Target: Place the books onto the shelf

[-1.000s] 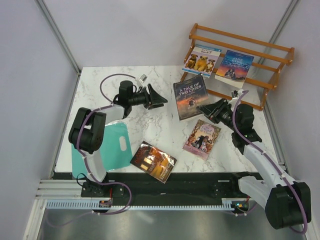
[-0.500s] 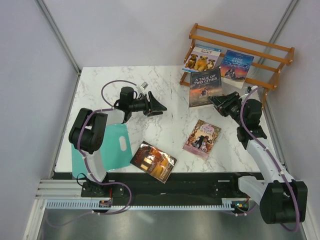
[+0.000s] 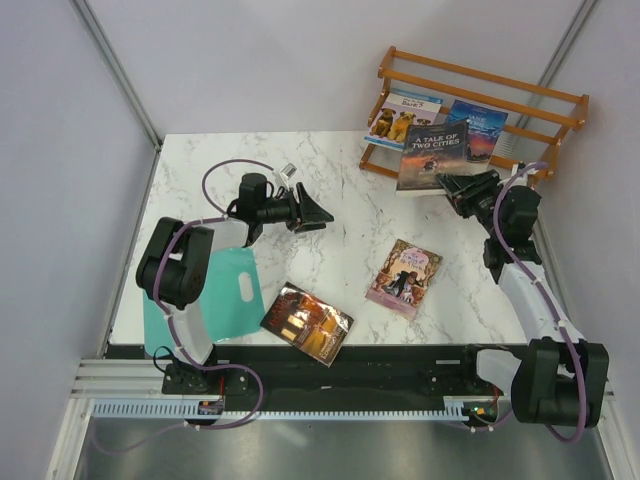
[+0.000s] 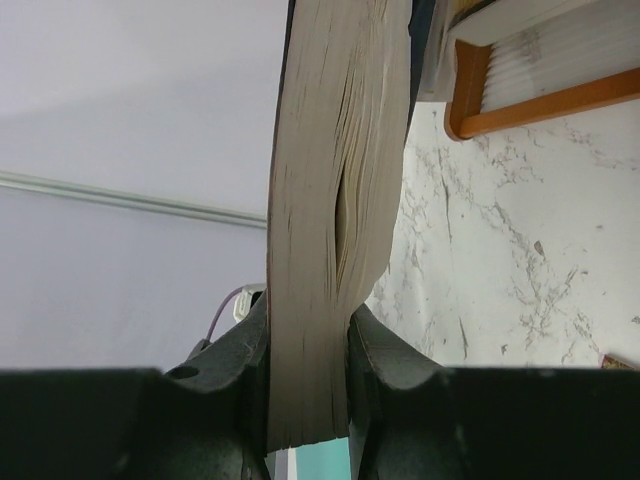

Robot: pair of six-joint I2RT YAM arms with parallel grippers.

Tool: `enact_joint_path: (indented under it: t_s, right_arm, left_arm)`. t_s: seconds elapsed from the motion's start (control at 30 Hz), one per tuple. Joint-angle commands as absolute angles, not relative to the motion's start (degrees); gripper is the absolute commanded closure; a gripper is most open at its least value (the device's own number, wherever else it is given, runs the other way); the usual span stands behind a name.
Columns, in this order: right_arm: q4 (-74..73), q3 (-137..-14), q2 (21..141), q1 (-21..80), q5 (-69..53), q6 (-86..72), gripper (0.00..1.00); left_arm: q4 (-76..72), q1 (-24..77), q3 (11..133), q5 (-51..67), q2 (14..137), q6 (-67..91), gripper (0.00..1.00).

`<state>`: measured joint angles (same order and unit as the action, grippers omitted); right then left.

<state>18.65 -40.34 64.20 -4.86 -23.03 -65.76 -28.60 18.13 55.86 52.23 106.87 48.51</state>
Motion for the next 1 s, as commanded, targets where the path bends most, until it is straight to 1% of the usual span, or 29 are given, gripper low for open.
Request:
enact_joint_path:
  t_s: [0.0, 0.5, 0.97]
  right_arm:
    - [31.54, -44.74, 64.25, -7.55, -23.82, -68.64, 1.0]
    - [38.31, -47.81, 68.99, -14.41, -25.31, -73.3, 1.0]
    - [43.59, -52.73, 81.21, -17.05, -25.66, -75.93, 1.0]
  left_arm:
    - [-29.79, 18.19, 55.9, 53.96, 104.06, 47.11, 0.3]
    - [-29.79, 18.11, 54.41, 54.14, 103.54, 46.58, 0.3]
    - [-30.32, 18.11, 52.21, 53.44, 102.48, 46.23, 0.3]
